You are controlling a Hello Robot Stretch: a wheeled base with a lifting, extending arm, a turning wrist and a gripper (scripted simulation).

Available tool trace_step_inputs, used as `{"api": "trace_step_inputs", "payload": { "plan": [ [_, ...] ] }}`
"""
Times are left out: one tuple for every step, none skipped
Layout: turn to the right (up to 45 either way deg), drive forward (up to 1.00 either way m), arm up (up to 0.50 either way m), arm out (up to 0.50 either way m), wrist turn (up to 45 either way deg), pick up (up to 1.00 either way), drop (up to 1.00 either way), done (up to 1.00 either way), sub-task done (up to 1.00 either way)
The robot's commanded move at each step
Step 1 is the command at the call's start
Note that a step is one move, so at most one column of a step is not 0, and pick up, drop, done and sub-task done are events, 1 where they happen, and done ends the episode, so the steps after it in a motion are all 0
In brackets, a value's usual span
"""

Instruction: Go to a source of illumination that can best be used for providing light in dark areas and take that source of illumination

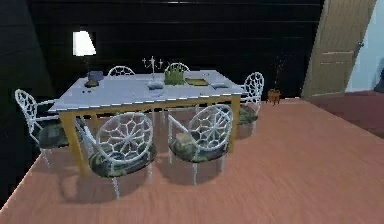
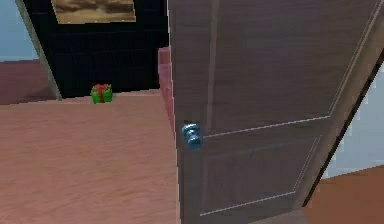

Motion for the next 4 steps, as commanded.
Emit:
{"api": "trace_step_inputs", "payload": {
  "plan": [
    [0.0, 0.05, 0.00, 0.00, 0.0, 0.00, 0.00, 0.00, 0.00],
    [42.0, 0.00, 0.00, 0.00, 0.0, 0.00, 0.00, 0.00, 0.00],
    [0.0, 0.35, 0.00, 0.00, 0.0, 0.00, 0.00, 0.00, 0.00],
    [0.0, 1.00, 0.00, 0.00, 0.0, 0.00, 0.00, 0.00, 0.00]
  ]
}}
